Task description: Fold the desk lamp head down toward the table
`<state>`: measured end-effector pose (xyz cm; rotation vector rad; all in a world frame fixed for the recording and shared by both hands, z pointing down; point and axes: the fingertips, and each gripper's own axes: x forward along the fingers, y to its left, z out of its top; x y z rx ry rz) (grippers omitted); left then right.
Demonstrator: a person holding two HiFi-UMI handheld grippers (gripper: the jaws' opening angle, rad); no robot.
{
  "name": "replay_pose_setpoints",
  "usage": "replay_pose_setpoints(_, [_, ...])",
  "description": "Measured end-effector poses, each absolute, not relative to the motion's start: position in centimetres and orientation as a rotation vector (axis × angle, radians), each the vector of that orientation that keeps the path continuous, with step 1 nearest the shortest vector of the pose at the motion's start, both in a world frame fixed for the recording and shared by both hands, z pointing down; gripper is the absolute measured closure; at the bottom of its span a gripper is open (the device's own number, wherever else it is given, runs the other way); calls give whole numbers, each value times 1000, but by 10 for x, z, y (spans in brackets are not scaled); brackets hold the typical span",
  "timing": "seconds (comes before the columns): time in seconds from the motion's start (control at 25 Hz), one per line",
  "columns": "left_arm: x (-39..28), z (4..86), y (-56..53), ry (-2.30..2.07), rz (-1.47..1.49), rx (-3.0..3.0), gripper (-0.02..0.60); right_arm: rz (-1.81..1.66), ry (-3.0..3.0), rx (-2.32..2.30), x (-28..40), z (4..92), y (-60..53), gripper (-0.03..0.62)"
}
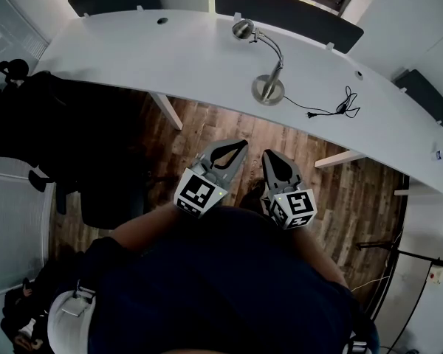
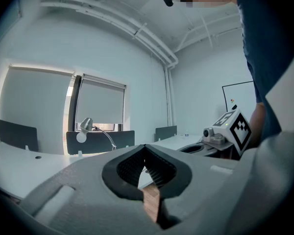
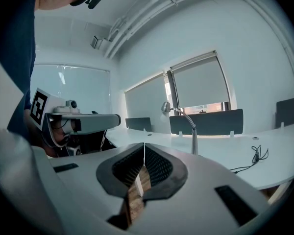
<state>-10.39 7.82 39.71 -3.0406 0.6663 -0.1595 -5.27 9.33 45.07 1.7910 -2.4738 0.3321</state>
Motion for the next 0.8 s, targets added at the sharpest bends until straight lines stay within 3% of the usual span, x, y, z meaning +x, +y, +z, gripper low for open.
replay_pose_setpoints(0.8, [12,392,-81,1016,-240,-2901,575,353,-2580,1586,86,465,-74,580])
